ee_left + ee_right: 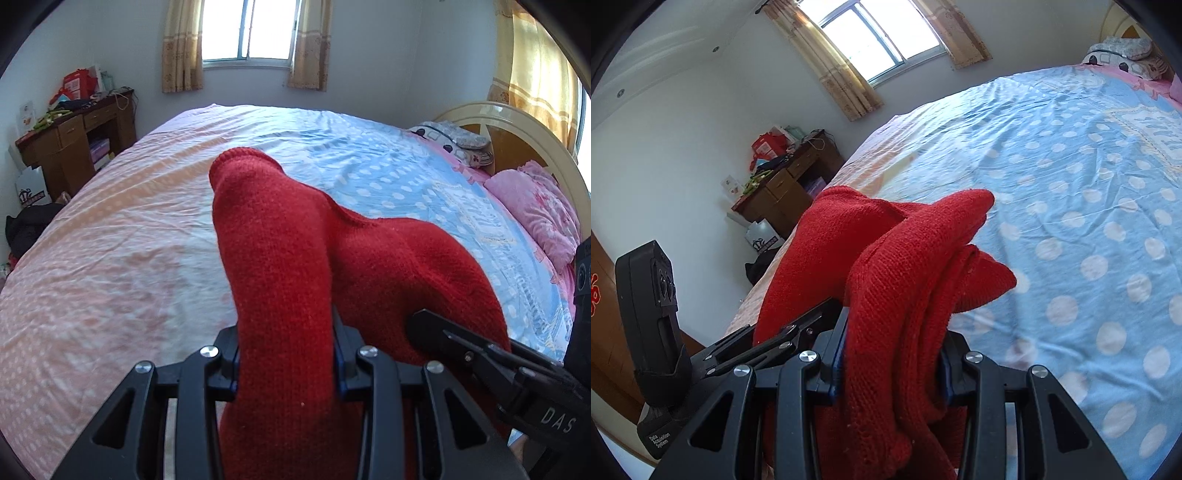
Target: Fold small clothes
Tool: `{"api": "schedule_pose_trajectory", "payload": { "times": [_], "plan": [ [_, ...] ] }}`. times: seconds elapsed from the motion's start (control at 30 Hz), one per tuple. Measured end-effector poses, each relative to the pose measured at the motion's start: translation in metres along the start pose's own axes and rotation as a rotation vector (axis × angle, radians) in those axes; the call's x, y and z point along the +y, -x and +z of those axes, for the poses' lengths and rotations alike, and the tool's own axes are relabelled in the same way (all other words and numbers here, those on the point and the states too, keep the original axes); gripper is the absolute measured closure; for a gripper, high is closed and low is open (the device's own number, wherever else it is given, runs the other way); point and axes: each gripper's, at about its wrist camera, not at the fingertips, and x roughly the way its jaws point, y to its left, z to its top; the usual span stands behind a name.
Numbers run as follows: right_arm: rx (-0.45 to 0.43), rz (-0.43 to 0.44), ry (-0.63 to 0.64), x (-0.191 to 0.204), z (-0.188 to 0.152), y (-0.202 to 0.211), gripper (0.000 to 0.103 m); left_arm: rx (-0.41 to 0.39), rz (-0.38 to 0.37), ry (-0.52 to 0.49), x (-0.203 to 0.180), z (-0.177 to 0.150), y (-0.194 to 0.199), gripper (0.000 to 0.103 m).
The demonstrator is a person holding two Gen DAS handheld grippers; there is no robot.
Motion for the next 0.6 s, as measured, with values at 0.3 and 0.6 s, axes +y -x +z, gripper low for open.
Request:
{"api": "schedule_pose_trajectory", "payload": {
  "times": [0.3, 0.6],
  "plan": [
    [0.059, 0.079, 0.097, 0.072, -0.022, -0.023, 0.063, -0.026, 0.069, 0.115, 0.065, -0.020, 0.033, 0.066],
    [0.129, 0.186, 0.207, 0.162, -0.039, -0.071, 0.063, -0.067, 0.212, 0.214, 0.142, -0.031, 0.060, 0.066]
  ]
}}
